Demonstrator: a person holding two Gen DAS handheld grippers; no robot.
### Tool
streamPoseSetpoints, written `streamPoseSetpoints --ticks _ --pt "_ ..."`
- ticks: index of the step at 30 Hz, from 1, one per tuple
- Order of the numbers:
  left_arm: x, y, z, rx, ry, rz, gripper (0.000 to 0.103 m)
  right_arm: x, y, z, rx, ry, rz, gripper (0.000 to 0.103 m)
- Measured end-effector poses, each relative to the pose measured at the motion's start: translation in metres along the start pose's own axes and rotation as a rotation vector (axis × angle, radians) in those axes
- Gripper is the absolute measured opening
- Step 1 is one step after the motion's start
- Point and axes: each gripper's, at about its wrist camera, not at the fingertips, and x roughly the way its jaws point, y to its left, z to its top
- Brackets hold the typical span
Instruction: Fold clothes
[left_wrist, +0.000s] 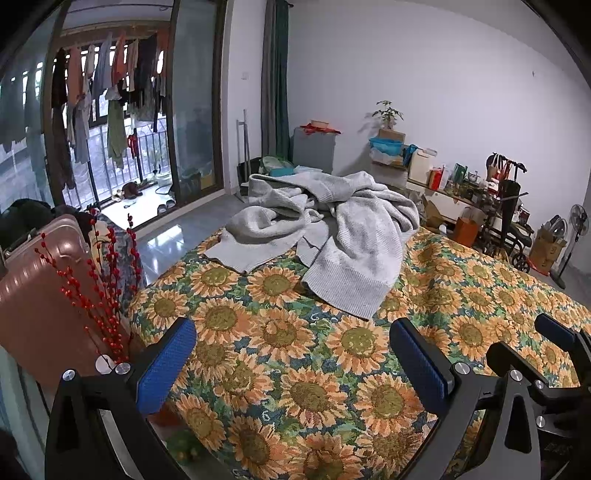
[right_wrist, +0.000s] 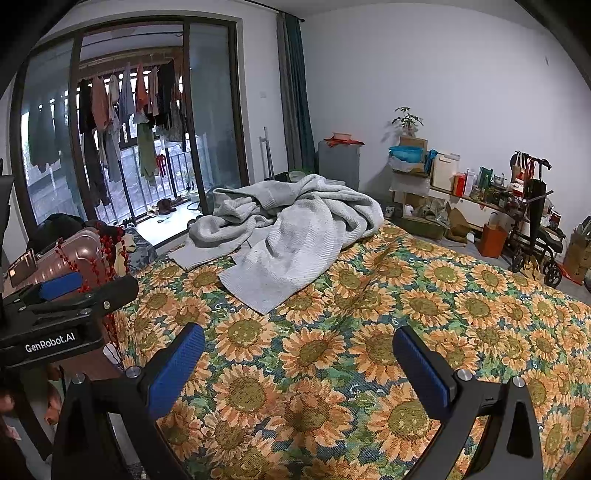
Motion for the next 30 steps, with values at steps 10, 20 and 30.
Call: streamPoseSetpoints --ticks 10,20,30 --pt "0.0000 -0.0009 -0.0012 0.011 -0.006 -0.001 0.103 0.0010 -0.0015 -0.0026 0.011 0.010 0.006 0.103" --pt "-0.0017 -0.0022 0.0000 0.013 -0.005 -0.010 0.103 0.0014 -0.0026 -0.0027 0.010 0.016 0.004 0.103" --pt "-0.0032 -0.0028 0.0013 0.013 -0.006 -0.012 0.103 -0.0010 -0.0009 -0.0013 0.006 0.010 0.011 0.103"
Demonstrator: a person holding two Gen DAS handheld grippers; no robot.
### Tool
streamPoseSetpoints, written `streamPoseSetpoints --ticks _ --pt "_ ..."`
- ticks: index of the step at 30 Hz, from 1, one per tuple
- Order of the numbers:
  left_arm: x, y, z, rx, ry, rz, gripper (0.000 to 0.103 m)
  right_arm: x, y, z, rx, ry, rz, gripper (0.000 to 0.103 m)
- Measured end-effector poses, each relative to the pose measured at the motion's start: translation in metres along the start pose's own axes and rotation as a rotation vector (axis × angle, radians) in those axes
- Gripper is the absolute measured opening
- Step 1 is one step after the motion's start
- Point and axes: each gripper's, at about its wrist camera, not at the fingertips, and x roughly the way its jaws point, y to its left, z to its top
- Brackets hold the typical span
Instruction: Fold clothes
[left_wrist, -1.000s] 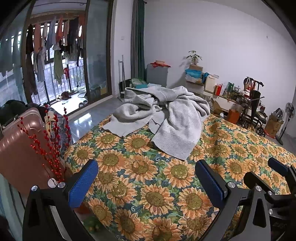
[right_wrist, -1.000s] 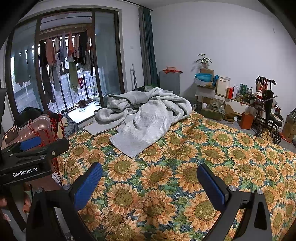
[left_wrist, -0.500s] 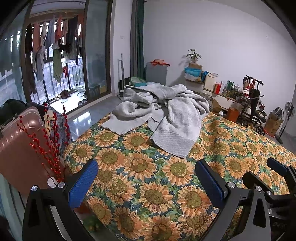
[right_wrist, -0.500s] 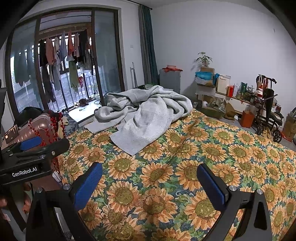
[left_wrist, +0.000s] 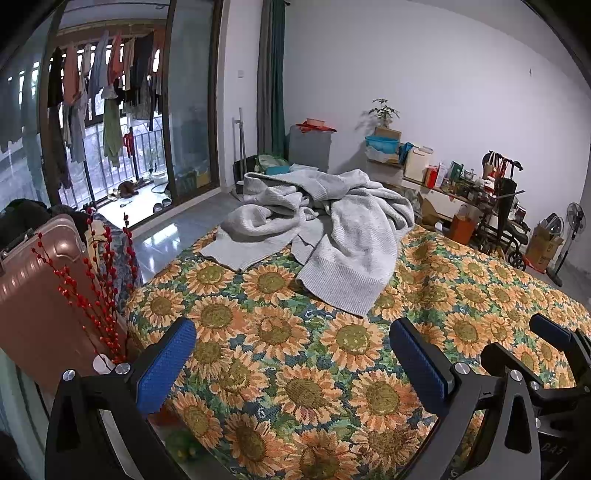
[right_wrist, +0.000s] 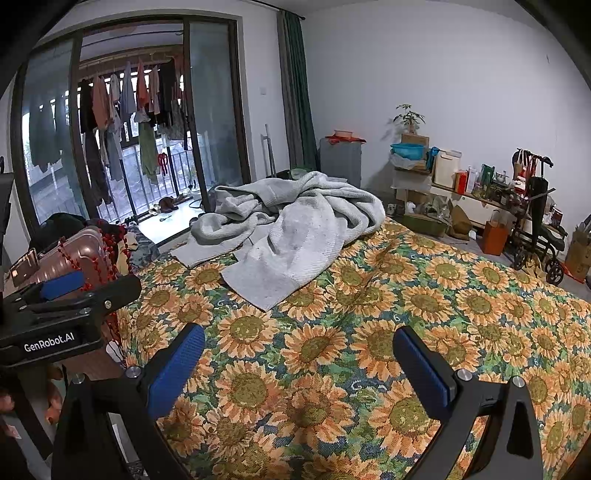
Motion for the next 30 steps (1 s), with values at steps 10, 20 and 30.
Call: streamPoseSetpoints --ticks 10,20,30 --pt "-0.0002 -0.0015 0.0003 0.005 0.000 -0.002 0.103 -0.0020 0.0000 0.0013 -0.003 -0.003 0.001 0.103" --pt "-0.0003 -0.0008 -0.0020 -0.007 0.007 0.030 0.103 -0.0022 -0.0007 0.0001 0.000 -0.002 0.001 0.103" --pt "-0.0045 -0.0016 -0.0010 -0.011 -0.001 0.017 0.103 -0.0029 -0.0016 -0.0001 0.002 0.001 -0.002 0.103"
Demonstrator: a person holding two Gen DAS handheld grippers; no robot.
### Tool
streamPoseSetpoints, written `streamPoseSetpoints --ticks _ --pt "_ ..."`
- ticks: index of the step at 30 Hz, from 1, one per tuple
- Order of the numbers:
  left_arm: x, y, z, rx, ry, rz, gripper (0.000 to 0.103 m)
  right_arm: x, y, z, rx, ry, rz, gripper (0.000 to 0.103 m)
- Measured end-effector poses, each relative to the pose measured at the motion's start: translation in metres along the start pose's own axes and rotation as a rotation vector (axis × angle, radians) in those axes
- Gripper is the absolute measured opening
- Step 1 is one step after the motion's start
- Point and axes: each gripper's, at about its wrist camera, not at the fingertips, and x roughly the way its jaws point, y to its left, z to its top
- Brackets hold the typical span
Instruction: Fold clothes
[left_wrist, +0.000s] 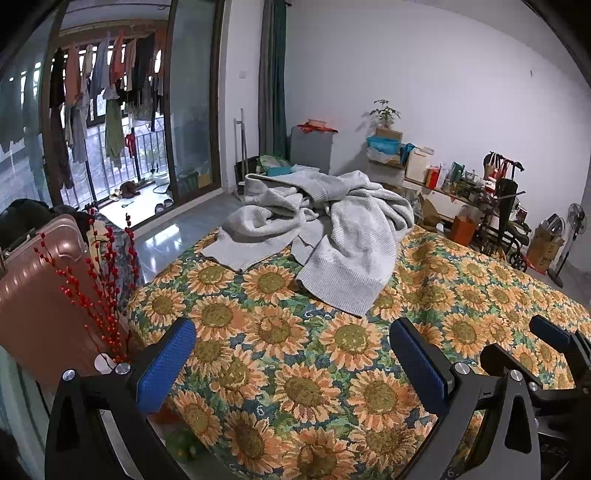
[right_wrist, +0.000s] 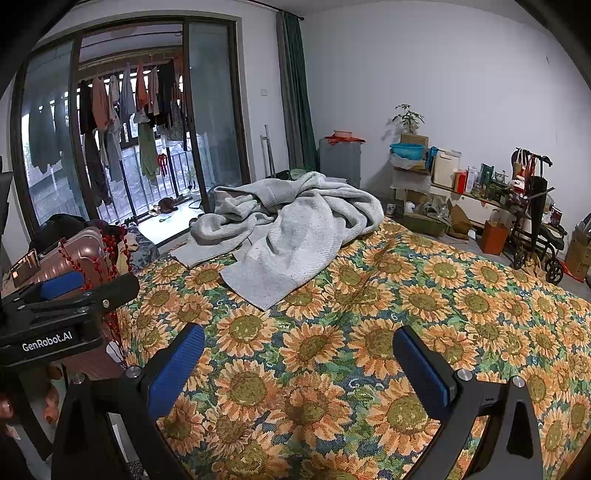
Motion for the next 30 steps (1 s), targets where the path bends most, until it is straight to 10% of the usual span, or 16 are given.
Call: streamPoseSetpoints --ticks 30 --pt "-0.0029 -0.0034 0.0019 -0.011 0.009 0.015 0.103 -0.0008 0.0032 0.0012 -0.010 -0.002 0.005 0.103"
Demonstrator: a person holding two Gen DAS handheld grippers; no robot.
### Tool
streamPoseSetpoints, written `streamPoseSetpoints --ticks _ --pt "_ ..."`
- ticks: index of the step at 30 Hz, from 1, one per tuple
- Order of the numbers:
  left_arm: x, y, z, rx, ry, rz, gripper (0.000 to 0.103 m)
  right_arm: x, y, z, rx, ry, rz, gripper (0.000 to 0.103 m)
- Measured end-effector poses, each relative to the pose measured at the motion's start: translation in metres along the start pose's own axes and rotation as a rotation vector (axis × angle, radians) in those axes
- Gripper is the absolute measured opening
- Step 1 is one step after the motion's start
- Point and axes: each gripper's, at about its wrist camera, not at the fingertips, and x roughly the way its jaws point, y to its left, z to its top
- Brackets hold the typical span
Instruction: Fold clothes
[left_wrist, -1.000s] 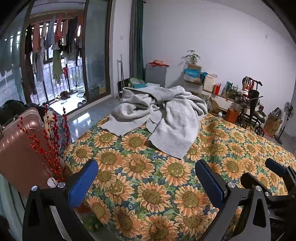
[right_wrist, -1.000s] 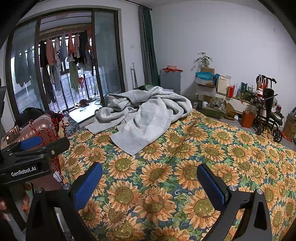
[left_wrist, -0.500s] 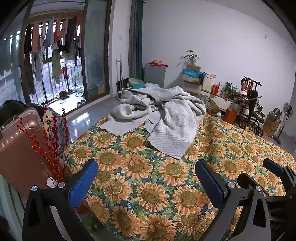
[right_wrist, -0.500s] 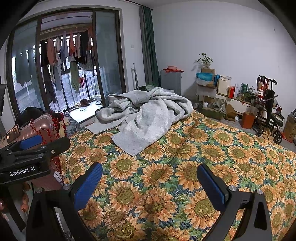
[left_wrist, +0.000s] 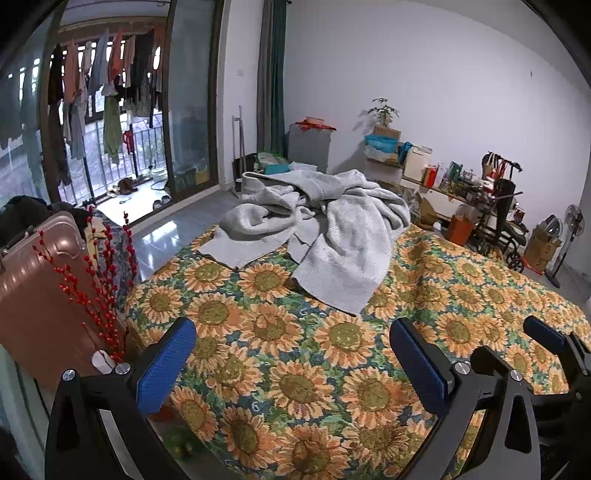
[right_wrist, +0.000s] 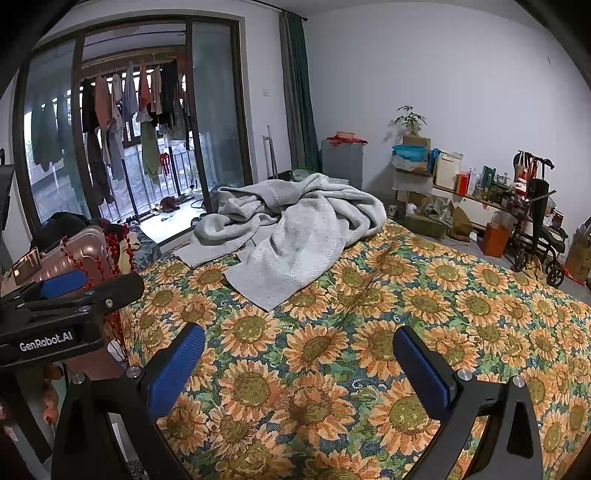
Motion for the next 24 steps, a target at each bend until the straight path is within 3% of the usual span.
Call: streamPoseSetpoints --ticks 16,24 --pt "0.000 -0.017 0.001 0.076 0.000 0.013 0.103 0.002 -0.004 -0.003 0.010 0.008 -0.003 0.103" --pt "0.025 -0.011 0.020 0.047 0.048 -0.035 0.103 0.012 -0.008 0.016 -0.009 -0.023 -0.027 0.103"
